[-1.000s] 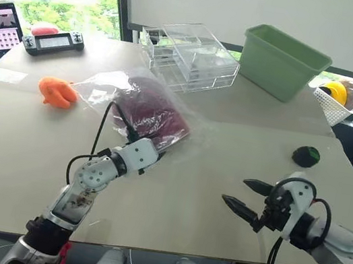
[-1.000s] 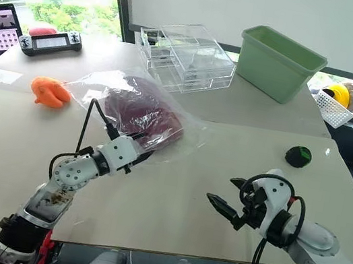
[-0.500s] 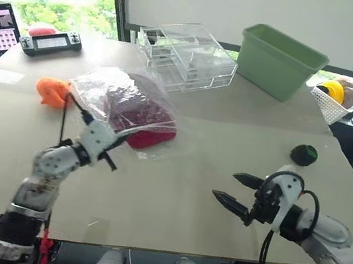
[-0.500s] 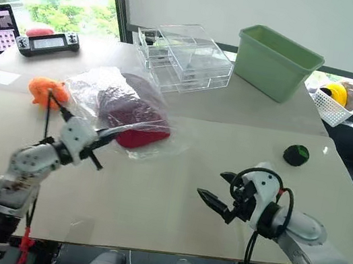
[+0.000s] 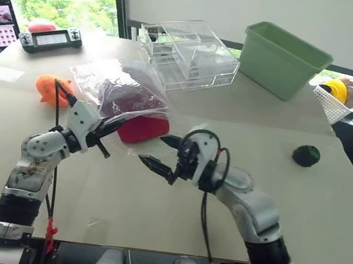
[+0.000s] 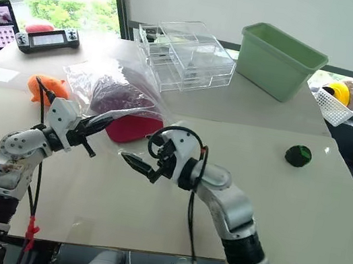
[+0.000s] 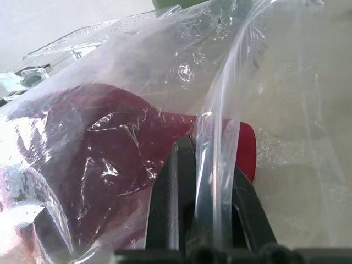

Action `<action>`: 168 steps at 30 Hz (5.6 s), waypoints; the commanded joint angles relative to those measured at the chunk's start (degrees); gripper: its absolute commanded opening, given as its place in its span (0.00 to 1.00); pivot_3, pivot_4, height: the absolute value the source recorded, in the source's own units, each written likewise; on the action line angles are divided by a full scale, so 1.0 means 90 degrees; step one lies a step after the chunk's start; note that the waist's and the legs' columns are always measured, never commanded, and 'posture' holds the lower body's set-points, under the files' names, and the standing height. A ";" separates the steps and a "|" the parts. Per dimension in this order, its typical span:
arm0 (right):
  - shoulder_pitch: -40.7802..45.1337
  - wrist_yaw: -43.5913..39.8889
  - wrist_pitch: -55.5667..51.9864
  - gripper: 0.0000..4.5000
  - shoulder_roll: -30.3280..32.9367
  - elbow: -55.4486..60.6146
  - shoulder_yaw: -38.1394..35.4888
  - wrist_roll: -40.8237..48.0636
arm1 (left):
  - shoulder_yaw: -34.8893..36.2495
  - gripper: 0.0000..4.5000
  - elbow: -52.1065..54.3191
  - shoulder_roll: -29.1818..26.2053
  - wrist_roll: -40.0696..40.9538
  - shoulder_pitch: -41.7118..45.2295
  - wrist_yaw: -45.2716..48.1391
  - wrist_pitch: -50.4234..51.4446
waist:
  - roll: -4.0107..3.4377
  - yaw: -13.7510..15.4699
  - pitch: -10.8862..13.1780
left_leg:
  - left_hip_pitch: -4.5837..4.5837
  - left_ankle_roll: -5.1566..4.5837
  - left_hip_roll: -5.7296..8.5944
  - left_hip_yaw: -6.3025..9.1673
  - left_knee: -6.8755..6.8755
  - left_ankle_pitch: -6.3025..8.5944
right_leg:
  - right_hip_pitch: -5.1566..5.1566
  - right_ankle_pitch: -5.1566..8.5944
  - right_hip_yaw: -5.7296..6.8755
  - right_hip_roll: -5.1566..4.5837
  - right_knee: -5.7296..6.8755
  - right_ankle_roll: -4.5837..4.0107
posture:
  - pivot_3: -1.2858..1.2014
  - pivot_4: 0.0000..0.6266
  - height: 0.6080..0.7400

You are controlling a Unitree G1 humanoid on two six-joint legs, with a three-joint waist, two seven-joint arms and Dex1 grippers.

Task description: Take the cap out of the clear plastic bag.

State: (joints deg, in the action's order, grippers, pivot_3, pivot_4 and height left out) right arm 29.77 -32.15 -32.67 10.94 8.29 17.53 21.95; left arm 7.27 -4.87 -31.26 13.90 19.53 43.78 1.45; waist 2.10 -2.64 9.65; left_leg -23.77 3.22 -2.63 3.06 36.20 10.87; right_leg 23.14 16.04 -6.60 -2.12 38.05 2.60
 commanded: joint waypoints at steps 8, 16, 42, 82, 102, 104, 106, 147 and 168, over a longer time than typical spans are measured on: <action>0.1162 0.0304 0.2545 1.00 -0.0771 -0.2913 0.0058 -0.1555 | -0.0005 0.02 0.0899 0.0032 0.0221 -0.0116 -0.0139 0.0278 | -0.0003 -0.0024 0.0002 | 0.0004 0.0000 -0.0001 0.0001 -0.0006 0.0000 | 0.0004 -0.0001 0.0003 0.0001 0.0003 -0.0002 | 0.52 0.24 0.96; 0.1754 0.0367 0.4139 1.00 -0.0760 -0.4302 0.0526 -0.2845 | 0.0010 0.02 0.0958 0.0010 0.0243 -0.0152 -0.0207 0.0338 | -0.0004 -0.0130 0.0002 | 0.0004 0.0000 -0.0001 0.0002 -0.0008 0.0000 | 0.0005 -0.0003 0.0002 0.0001 0.0004 -0.0005 | 0.52 0.24 0.96; 0.2666 0.2226 0.5662 0.01 -0.1275 -0.6588 0.0852 -0.4816 | -0.0144 0.00 0.1067 0.0062 0.0267 -0.0224 -0.0216 0.0420 | -0.0006 -0.0171 0.0003 | 0.0025 0.0000 -0.0001 0.0003 -0.0015 0.0000 | -0.0002 -0.0007 0.0001 0.0001 0.0014 -0.0012 | 0.52 0.24 0.96; 0.3573 0.3777 0.5578 0.99 -0.1307 -0.8147 0.1412 -0.6277 | -0.0158 0.00 0.1186 0.0050 0.0257 -0.0296 -0.0252 0.0430 | -0.0007 -0.0206 0.0004 | 0.0031 0.0001 -0.0001 -0.0001 -0.0023 0.0000 | 0.0000 -0.0008 -0.0005 0.0001 0.0014 -0.0013 | 0.52 0.24 0.96; 0.3526 0.3648 0.5827 0.01 -0.1374 -0.8424 0.1326 -0.6128 | -0.0217 0.00 0.1170 0.0063 0.0268 -0.0234 -0.0182 0.0437 | -0.0008 -0.0345 0.0004 | 0.0040 0.0001 -0.0001 0.0000 -0.0025 0.0000 | -0.0004 -0.0008 -0.0007 0.0001 0.0018 -0.0014 | 0.52 0.24 0.96; 0.3523 0.3669 0.5827 0.01 -0.1371 -0.8427 0.1332 -0.6121 | -0.0225 0.00 0.1195 0.0070 0.0270 -0.0249 -0.0190 0.0449 | -0.0007 -0.0345 0.0004 | 0.0047 0.0001 -0.0001 -0.0001 -0.0026 0.0000 | -0.0009 -0.0008 -0.0008 0.0002 0.0019 -0.0013 | 0.52 0.24 0.96; 0.3518 0.3681 0.5814 0.01 -0.1373 -0.8427 0.1325 -0.6113 | -0.0231 0.00 0.1219 0.0077 0.0268 -0.0266 -0.0201 0.0457 | -0.0007 -0.0345 0.0004 | 0.0047 0.0001 -0.0001 -0.0001 -0.0026 0.0000 | -0.0010 -0.0008 -0.0008 0.0002 0.0018 -0.0013 | 0.52 0.24 0.96; -0.2238 -0.0703 -0.0428 0.01 0.1686 0.4139 -0.3103 0.0995 | -0.0381 0.00 0.0796 0.0171 0.0059 -0.0258 -0.0202 -0.0052 | -0.0005 -0.0078 0.0005 | 0.0030 0.0001 0.0000 -0.0001 -0.0015 0.0000 | -0.0019 0.0005 -0.0008 0.0002 -0.0001 0.0008 | 0.52 0.24 0.96; -0.1061 0.0953 -0.0390 0.01 0.3241 0.1812 -0.6135 0.6232 | -0.0192 0.00 0.0166 -0.0817 0.0390 -0.1761 0.1726 -0.3981 | -0.0008 -0.0014 0.0011 | 0.0044 -0.0003 -0.0005 -0.0016 -0.0025 0.0001 | -0.0046 0.0021 -0.0019 0.0002 -0.0040 0.0034 | 0.52 0.24 0.96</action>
State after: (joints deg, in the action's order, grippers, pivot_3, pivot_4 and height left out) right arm 19.33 -24.67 -38.84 39.99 24.53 -36.71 79.23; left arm 3.92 -3.38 -37.71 15.05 4.02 56.93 -30.37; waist 2.03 -2.76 9.75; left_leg -23.39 3.19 -2.67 2.89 35.97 10.89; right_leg 22.75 16.22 -6.77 -2.11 37.69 2.88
